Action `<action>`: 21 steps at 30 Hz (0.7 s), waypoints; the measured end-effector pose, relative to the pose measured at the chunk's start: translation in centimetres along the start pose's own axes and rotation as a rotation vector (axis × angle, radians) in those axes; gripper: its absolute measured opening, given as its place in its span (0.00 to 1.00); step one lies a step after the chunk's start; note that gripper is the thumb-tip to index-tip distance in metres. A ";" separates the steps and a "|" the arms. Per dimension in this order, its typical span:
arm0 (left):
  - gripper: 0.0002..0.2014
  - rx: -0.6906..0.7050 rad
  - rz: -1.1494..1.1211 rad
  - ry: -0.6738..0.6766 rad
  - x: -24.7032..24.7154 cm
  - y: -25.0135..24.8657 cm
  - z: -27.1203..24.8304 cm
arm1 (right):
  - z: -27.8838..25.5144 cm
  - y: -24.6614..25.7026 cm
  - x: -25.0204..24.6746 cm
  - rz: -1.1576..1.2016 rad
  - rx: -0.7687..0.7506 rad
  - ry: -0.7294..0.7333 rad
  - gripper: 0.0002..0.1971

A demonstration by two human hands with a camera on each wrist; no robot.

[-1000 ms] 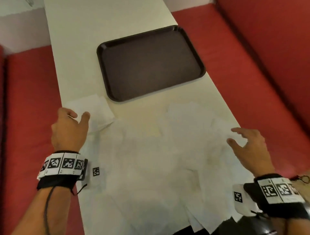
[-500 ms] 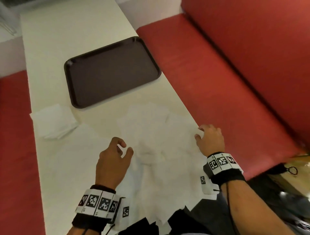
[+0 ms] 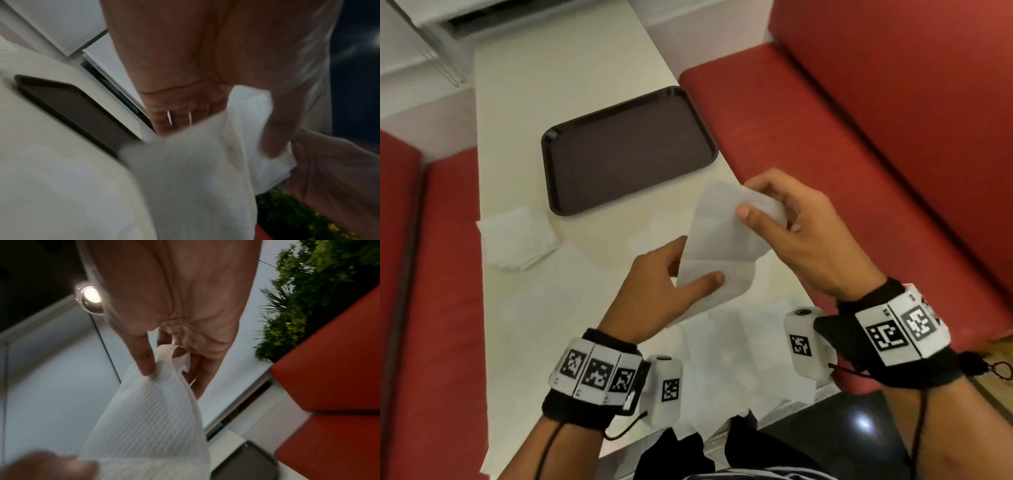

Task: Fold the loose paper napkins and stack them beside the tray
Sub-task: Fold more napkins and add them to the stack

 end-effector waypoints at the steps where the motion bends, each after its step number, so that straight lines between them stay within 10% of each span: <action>1: 0.11 -0.016 -0.010 -0.020 -0.2 -0.5 -0.1 | 0.0 0.6 -0.2 -0.006 -0.025 -0.026 0.04; 12: 0.09 -0.104 -0.720 -0.050 -1.0 1.5 -2.2 | -2.3 2.5 5.1 -0.374 -0.186 0.253 0.11; 21: 0.34 -0.203 -1.171 0.003 -4.6 3.9 -3.8 | 0.1 2.4 10.0 -0.304 -0.108 0.137 0.11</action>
Point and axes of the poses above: each hand's wrist, its own z-axis towards the middle knuckle, its own x-axis out of the palm, y = z × x, the point moved 3 cm from there along z, towards the middle knuckle, and after that the axes turned 10 degrees about y, right-handed, at the moved point
